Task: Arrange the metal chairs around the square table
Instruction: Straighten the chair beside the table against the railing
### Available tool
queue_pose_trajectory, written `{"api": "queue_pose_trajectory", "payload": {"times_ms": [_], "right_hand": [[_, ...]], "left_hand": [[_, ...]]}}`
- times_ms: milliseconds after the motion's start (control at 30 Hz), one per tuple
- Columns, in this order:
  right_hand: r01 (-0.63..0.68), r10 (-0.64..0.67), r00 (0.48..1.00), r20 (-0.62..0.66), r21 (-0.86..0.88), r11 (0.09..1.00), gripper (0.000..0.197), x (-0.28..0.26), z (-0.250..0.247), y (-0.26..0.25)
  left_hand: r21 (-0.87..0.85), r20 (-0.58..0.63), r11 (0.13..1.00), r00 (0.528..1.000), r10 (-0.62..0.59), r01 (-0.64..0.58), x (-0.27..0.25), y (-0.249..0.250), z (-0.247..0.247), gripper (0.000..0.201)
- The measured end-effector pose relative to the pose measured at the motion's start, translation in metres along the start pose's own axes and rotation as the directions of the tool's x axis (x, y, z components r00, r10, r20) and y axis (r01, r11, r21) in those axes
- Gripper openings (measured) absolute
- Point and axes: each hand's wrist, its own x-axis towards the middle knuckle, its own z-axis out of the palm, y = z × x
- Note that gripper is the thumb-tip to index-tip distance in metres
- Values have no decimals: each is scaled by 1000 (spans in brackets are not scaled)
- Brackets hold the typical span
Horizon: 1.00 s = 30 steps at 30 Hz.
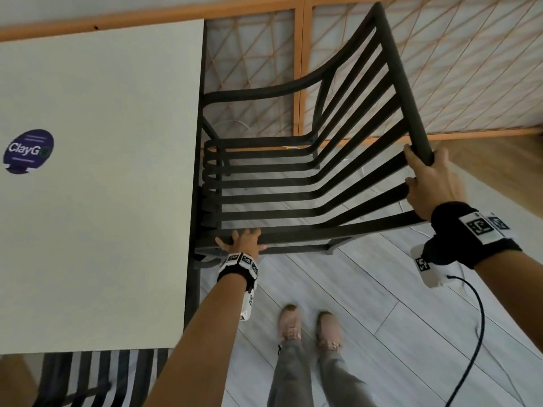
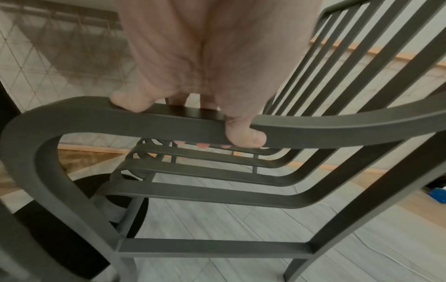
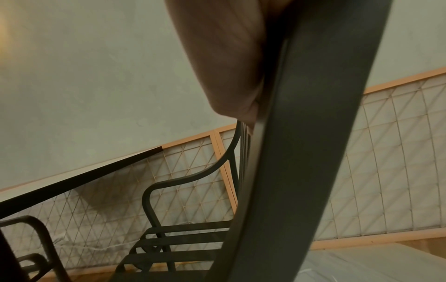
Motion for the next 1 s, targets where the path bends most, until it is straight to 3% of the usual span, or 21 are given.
{"api": "queue_pose_trajectory", "payload": {"times_ms": [267,500,600,900,1000], "right_hand": [[-25,25,1000,9,7,1000,66,-16,8,-16],[-76,76,997,1,-9,997,69,-22,10,-27],[-78,78,997,1,-11,997,69,-24,11,-27],[-133,138,990,27,-146,980,71,-50,2,-46],[-123,132,990,51,-154,980,77,-75,-9,-54]], "left_hand": [[-16,-64,1000,998,12,-13,-6,-28,19,42],[-9,-169,999,985,43,-45,5,-41,27,57],[-1,-214,997,974,69,-71,1,-43,26,47],[14,-343,994,933,110,-112,-41,-51,25,51],[-98,-374,984,921,104,-151,-69,-54,35,52]]}}
